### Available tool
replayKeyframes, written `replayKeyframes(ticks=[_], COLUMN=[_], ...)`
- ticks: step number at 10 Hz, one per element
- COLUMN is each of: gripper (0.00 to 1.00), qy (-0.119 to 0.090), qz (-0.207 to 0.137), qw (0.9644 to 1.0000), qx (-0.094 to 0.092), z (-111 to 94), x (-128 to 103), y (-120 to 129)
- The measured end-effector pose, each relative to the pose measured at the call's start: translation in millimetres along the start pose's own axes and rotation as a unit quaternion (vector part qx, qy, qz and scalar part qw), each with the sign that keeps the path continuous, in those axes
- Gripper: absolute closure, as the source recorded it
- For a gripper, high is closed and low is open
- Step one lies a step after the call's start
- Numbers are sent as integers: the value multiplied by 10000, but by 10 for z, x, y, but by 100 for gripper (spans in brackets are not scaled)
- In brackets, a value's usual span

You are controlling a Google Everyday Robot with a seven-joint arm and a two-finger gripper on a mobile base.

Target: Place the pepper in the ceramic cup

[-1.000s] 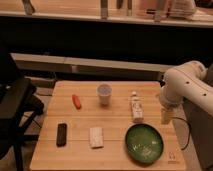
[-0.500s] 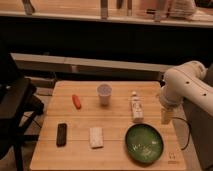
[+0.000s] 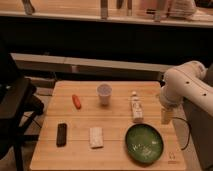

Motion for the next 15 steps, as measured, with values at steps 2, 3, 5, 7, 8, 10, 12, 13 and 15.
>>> replayKeyframes(ticks=[2, 3, 5, 7, 8, 10, 12, 13, 15], gripper=[20, 20, 20, 20, 20, 20, 20, 20, 20], qy=[0, 3, 33, 78, 102, 157, 158, 142, 86], qz=[0, -14, -220, -462, -599, -788, -973, -1099, -1375], qw=[10000, 10000, 9997, 9988, 9981, 9966, 9949, 9935, 9899], qx=[0, 3, 63, 117, 139, 190, 235, 265, 335], z=[0, -3, -38, -84, -103, -142, -162, -176, -202], x=[0, -11, -187, -536, -716, -865, -981, -1103, -1361], y=[0, -1, -96, -208, -265, -342, -399, -435, -506])
